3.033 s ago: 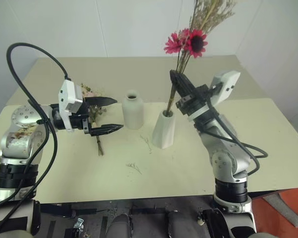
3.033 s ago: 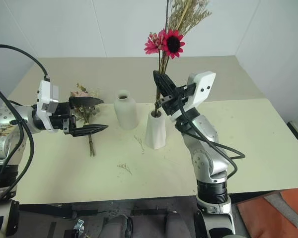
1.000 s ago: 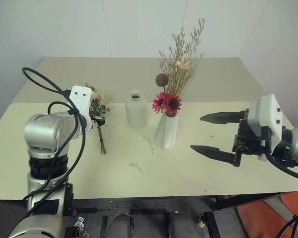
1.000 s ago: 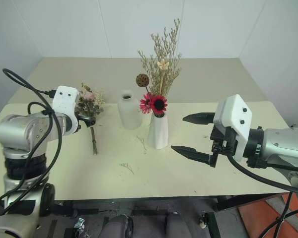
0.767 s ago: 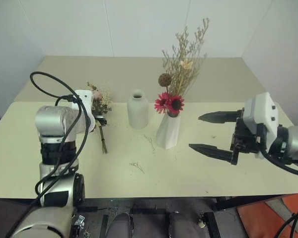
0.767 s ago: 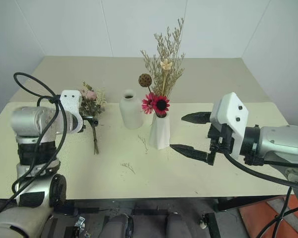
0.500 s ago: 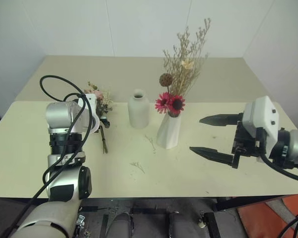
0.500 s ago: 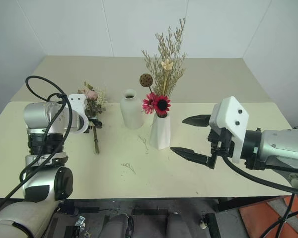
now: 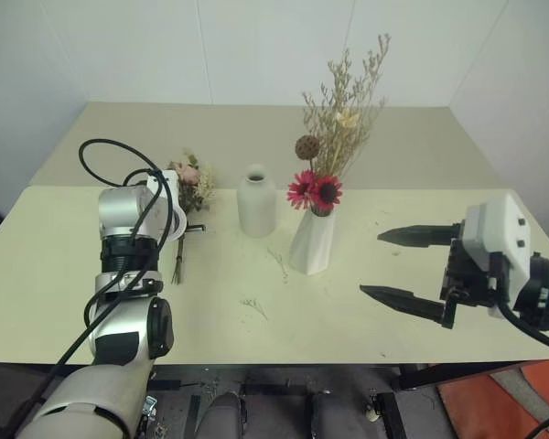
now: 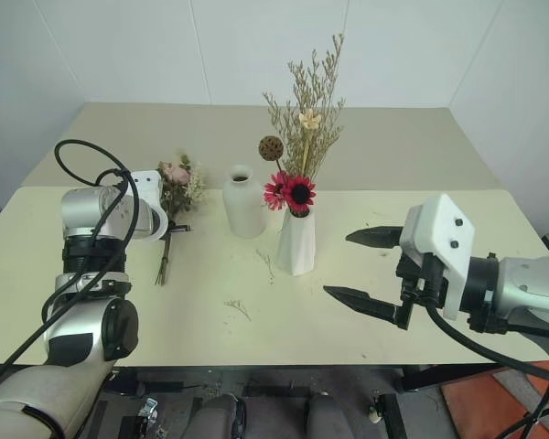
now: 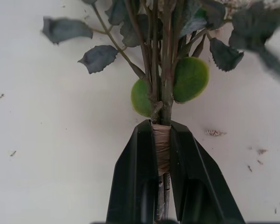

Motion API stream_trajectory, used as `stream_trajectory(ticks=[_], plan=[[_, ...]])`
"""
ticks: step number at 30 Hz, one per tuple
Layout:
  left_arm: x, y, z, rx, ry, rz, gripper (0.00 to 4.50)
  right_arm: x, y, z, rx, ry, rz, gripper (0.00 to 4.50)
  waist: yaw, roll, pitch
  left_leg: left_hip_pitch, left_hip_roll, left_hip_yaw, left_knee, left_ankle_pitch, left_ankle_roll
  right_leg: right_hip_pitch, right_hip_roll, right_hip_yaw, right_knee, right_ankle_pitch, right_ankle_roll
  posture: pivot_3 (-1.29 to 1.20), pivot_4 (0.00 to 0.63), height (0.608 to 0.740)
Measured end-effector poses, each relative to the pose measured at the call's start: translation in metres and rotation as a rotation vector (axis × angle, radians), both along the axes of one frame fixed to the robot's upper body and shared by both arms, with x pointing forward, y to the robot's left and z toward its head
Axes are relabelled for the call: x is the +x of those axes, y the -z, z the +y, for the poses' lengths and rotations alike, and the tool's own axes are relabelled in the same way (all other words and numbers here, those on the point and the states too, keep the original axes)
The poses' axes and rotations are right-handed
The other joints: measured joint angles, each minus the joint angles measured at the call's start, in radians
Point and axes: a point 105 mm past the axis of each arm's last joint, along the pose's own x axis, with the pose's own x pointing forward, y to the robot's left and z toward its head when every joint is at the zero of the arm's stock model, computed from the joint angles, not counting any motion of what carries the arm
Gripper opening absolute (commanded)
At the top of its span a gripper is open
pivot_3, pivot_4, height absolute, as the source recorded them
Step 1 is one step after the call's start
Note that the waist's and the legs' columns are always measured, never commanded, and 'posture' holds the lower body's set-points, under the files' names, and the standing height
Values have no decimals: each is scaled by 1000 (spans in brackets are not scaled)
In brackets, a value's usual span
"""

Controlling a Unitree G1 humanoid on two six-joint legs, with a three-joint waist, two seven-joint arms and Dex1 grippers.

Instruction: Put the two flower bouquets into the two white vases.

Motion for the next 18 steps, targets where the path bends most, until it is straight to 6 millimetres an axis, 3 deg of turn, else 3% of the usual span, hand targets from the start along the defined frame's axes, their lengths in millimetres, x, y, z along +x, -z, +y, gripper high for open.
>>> stream_trajectory(ticks=[4, 8, 11, 16, 18], plan=[[9, -16, 9, -28, -36, -138, 120, -5, 3, 0, 9, -6, 18, 4500, 0, 0, 0, 0, 0, 0, 0, 0, 0, 0, 0, 0, 0, 0, 0, 0, 150, 740], [22, -59, 21, -95, -24, -425, 120, -11, 4, 3, 81, -12, 40, 4500, 4, 0, 0, -1, 0, 0, 0, 0, 0, 0, 0, 0, 0, 0, 0, 0, 150, 740], [31, -105, 20, -140, 71, -658, 120, -14, 4, 2, 142, 18, 57, 4500, 8, -2, 0, -1, 0, 0, 0, 0, -1, 0, -1, -1, 0, 0, 0, 0, 150, 740], [25, -208, -14, -398, 452, -1169, 120, -19, 16, 6, 210, 83, 86, 4500, 13, -3, 0, -1, -1, 0, 0, 1, -1, 2, -1, -3, -1, 0, 0, 0, 150, 740], [19, -224, -24, -483, 560, -1274, 120, -21, 17, 7, 219, 105, 82, 4500, 7, -3, 0, -1, 0, 1, 0, 1, -1, 3, -1, -2, -1, 0, 0, 0, 150, 740]])
